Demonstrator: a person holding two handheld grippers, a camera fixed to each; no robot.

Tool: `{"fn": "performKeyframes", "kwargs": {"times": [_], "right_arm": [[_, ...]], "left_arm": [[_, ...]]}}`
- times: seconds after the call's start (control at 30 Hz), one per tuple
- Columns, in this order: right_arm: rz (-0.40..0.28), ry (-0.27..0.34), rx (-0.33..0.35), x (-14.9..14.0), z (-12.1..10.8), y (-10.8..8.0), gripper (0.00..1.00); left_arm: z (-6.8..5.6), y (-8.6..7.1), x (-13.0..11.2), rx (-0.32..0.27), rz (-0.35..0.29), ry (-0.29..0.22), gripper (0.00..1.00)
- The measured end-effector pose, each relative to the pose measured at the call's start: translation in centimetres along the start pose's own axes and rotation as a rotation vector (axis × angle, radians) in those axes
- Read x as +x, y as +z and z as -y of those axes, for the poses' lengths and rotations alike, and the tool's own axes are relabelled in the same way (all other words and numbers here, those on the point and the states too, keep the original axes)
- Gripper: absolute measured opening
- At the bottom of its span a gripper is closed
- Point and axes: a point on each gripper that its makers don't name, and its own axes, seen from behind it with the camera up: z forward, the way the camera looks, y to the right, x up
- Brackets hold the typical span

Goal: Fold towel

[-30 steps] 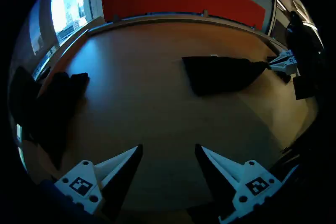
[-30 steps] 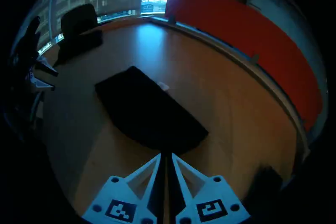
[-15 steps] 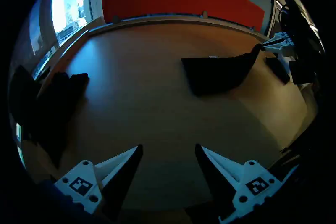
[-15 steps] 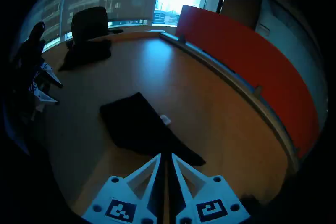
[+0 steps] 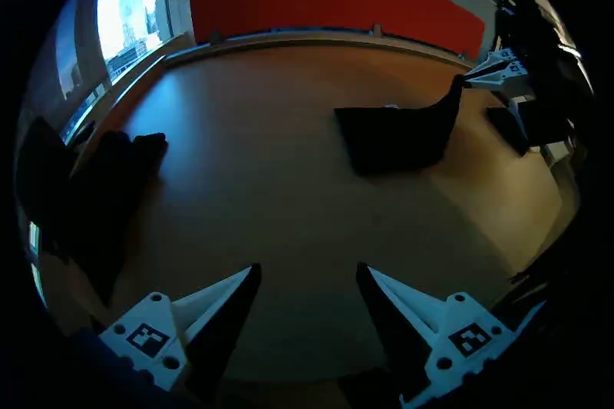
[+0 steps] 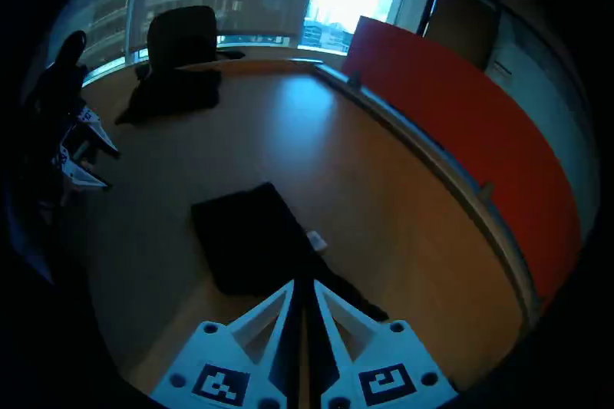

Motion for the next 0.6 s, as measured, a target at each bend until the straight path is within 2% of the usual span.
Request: {"fn": "performKeyframes", "kwargs": {"times": [0.3, 0.6], "right_arm": [[-0.014, -0.076, 0.093, 3.4, 2.8, 3.5, 0.03], [0.003, -0.121, 0.205, 5.1, 7.7, 7.7, 0.03]], "left_arm": [[0.3, -0.6, -0.5, 0.013, -0.008, -0.029, 0.92], [1.3, -1.7, -1.4, 0.043, -0.014, -0.069, 0.92]]}}
